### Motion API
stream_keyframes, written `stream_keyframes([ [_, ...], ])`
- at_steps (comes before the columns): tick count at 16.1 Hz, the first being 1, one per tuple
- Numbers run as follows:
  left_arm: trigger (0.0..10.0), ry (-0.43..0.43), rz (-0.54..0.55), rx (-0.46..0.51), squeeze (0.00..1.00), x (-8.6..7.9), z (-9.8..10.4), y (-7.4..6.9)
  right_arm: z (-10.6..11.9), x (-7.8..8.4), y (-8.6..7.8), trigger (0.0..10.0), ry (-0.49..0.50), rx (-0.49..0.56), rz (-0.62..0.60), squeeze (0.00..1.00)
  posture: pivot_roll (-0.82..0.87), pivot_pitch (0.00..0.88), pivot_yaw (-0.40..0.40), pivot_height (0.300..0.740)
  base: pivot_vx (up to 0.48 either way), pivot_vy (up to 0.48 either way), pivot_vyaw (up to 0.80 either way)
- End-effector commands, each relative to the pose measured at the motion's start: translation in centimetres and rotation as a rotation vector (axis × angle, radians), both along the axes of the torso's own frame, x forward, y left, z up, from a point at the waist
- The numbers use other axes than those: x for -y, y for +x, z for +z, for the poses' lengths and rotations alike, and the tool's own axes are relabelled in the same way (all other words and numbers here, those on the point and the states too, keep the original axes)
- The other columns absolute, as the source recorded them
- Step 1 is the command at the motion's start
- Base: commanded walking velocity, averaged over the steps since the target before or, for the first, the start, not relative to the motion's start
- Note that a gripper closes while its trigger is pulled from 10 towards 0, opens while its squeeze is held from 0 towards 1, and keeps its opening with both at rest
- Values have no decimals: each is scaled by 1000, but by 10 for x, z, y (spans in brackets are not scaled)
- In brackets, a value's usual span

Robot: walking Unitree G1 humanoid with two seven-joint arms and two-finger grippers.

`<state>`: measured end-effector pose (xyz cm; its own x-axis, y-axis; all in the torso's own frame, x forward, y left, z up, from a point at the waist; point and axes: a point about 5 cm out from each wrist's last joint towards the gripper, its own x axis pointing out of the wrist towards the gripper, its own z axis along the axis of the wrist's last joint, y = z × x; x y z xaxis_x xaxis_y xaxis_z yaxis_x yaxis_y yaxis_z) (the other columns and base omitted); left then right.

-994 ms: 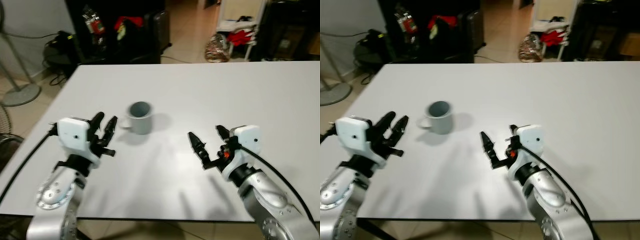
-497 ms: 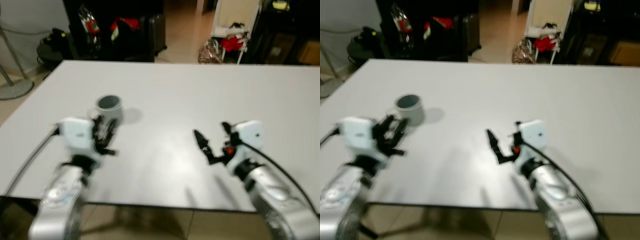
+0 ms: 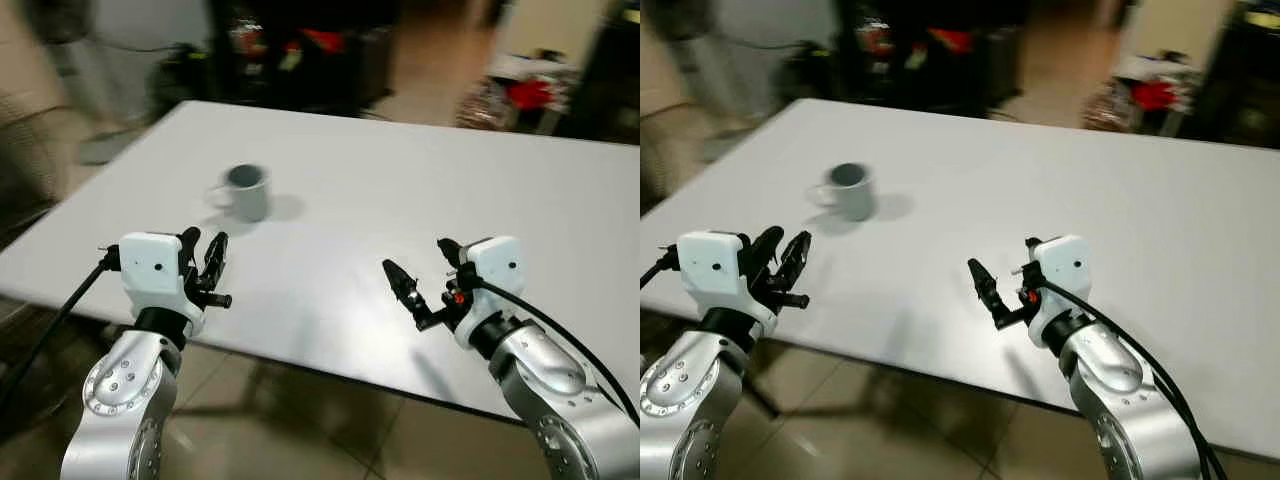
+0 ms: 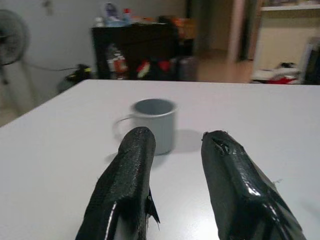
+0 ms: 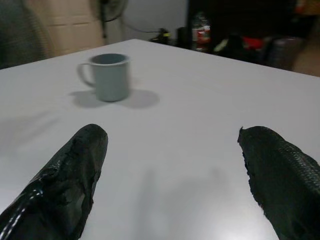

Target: Setting the table

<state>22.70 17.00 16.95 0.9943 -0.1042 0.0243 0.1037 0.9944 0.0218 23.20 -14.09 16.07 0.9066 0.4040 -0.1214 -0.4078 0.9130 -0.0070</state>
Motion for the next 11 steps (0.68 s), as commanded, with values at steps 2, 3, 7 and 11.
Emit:
stream_keyframes([
  [2,10000,1,3,-17,0,-1,0,-1,2,1,4,10000,12,5,-13,0,-81,0,55,740,0,0,800],
  [3,10000,-1,-1,-14,0,-1,1,0,1,1,4,10000,16,0,-22,0,-84,0,60,740,0,0,800],
  [7,10000,-9,-14,-16,0,1,1,1,1,0,1,10000,26,-5,-25,0,-89,0,67,740,0,0,800],
  [11,10000,-9,-22,-15,0,1,2,2,0,-1,1,10000,36,-10,-28,0,-85,0,69,740,0,319,800],
])
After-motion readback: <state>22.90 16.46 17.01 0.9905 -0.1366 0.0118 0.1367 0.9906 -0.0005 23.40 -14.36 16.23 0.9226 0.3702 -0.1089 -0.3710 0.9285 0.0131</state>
